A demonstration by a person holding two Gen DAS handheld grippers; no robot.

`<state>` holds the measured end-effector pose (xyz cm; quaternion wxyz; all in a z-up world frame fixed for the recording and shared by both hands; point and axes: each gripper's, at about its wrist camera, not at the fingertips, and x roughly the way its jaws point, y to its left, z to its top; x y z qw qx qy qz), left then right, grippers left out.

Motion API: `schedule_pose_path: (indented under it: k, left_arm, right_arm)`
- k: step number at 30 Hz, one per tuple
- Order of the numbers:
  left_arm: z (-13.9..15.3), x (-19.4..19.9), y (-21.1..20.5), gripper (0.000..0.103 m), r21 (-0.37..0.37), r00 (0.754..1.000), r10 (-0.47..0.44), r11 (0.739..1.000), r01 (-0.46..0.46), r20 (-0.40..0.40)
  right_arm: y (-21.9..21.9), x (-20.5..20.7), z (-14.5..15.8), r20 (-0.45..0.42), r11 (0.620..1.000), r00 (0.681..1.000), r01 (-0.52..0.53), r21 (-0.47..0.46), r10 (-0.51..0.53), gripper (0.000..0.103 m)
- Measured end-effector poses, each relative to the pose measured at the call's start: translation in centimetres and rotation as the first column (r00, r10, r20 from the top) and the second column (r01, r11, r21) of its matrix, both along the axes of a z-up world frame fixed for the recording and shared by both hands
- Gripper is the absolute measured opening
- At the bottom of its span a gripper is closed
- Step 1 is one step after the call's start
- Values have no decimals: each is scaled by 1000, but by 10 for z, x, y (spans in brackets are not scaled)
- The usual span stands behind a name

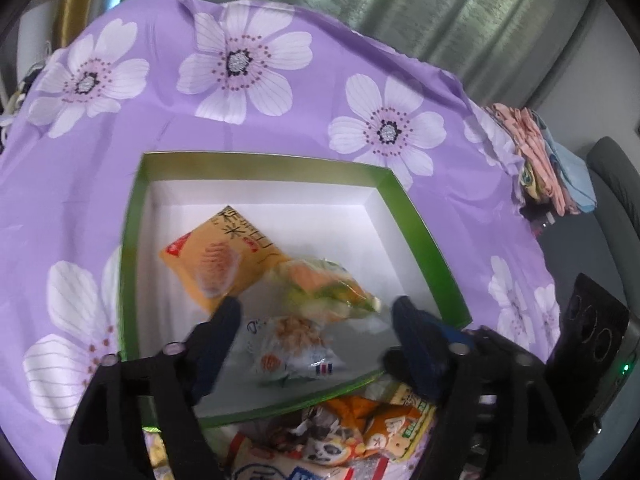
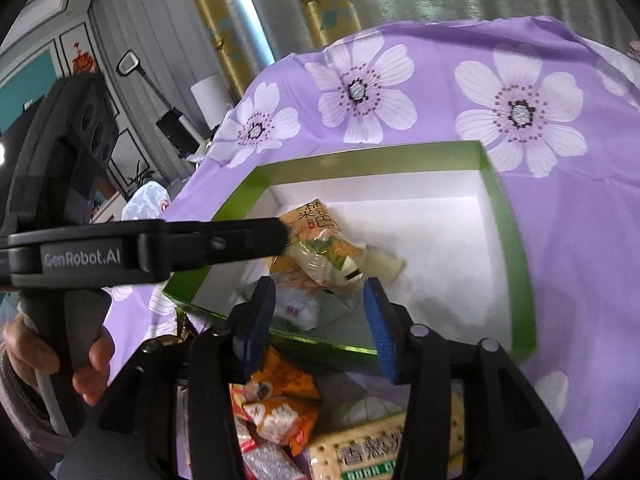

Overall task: Organize snacks
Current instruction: 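Lift the left gripper out of the green box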

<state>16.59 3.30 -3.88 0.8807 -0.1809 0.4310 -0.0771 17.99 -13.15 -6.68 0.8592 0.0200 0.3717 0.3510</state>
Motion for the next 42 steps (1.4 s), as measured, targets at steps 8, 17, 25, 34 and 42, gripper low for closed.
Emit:
schedule_pose_path:
  k: [8,17,25,34,42]
  left_arm:
    - [15,-39,8,82,15,1000,20,1000,-20,15]
    - [23,-92,16,82,2,998,54,999,-54,32]
    - [12,-132,26,82,-15,995,98,995,-98,11]
    - [-25,-161,36,82,-76,989,128,988,-133,-68]
    - [-54,-159,37,82,-192,980,138,968,-163,-141]
  right_arm:
    - [-37,-32,11,17,998,998,53,28,-53,55]
    - [-64,-77,19,20,996,997,76,38,-77,56]
    - [-63,-114,17,7,999,999,43,23,-44,56]
    - [-43,-138,9,0,999,1000,-29,-24,29,56]
    - [-15,-135,-15,-51,992,992,-115,-60,112,56]
